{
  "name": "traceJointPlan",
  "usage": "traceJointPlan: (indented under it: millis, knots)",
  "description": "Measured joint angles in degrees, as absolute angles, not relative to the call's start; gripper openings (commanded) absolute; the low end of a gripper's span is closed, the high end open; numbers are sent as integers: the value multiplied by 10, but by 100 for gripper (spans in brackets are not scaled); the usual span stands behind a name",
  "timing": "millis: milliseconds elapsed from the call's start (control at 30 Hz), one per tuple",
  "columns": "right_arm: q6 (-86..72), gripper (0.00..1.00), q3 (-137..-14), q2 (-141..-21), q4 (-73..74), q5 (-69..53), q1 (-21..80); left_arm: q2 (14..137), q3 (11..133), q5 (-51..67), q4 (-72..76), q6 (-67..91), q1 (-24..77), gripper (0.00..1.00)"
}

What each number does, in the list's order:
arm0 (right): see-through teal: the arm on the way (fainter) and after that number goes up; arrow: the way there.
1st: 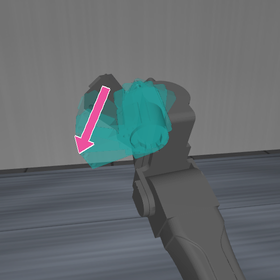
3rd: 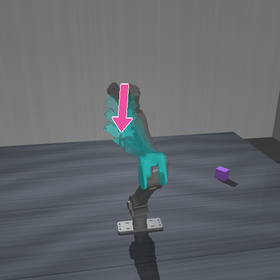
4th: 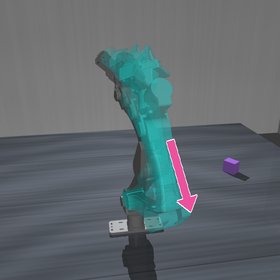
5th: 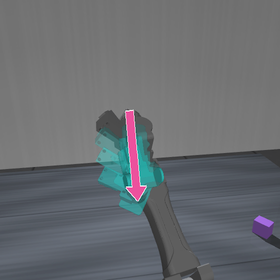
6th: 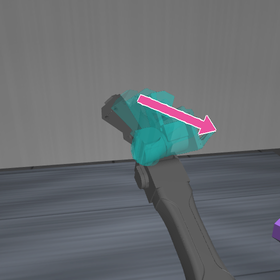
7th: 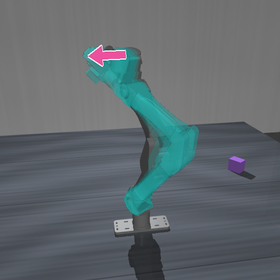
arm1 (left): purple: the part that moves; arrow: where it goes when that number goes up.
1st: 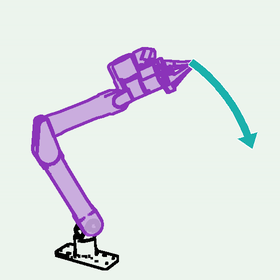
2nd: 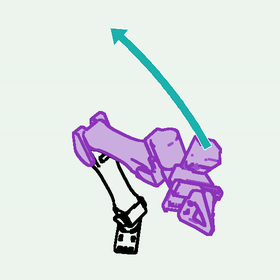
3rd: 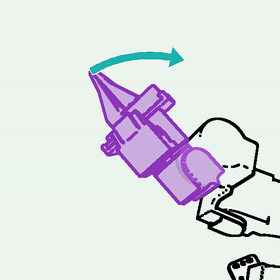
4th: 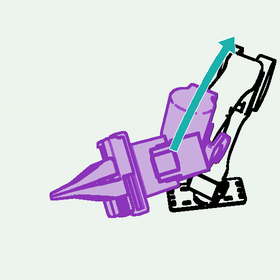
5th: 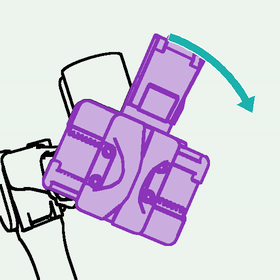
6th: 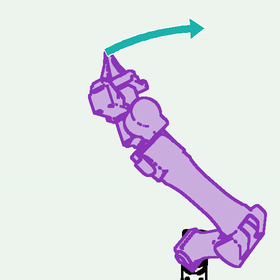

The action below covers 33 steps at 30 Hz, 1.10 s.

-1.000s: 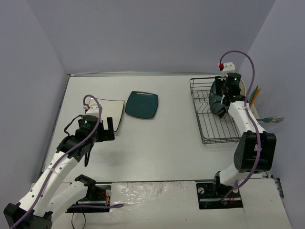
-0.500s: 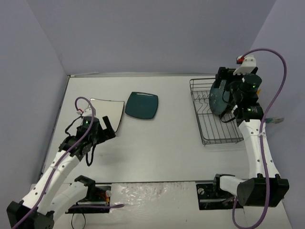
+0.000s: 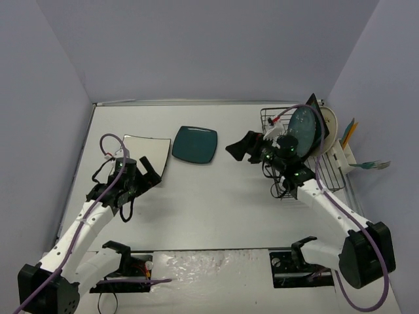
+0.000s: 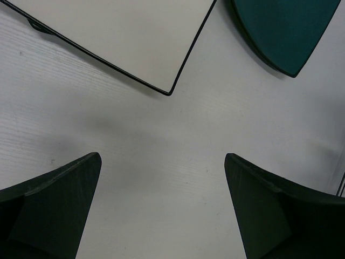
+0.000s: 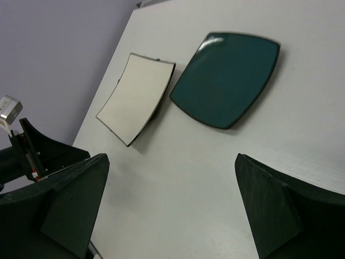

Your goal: Load the plates into the dish rack

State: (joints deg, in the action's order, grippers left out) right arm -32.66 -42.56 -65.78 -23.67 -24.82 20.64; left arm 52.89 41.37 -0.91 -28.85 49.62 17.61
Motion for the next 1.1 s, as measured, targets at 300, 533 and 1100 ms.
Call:
traceJointPlan:
  millis: [300, 533, 1100]
  knots:
    - [-471, 100, -404, -858, -383, -203, 284, 530, 430, 8, -315, 449, 162, 97]
    - [-546, 99, -421, -993, -461, -167, 290, 508, 454, 28, -340, 385, 158, 97]
    - [-690, 89, -485, -1156, -600, -102, 309, 493, 483, 36, -390, 302, 149, 97]
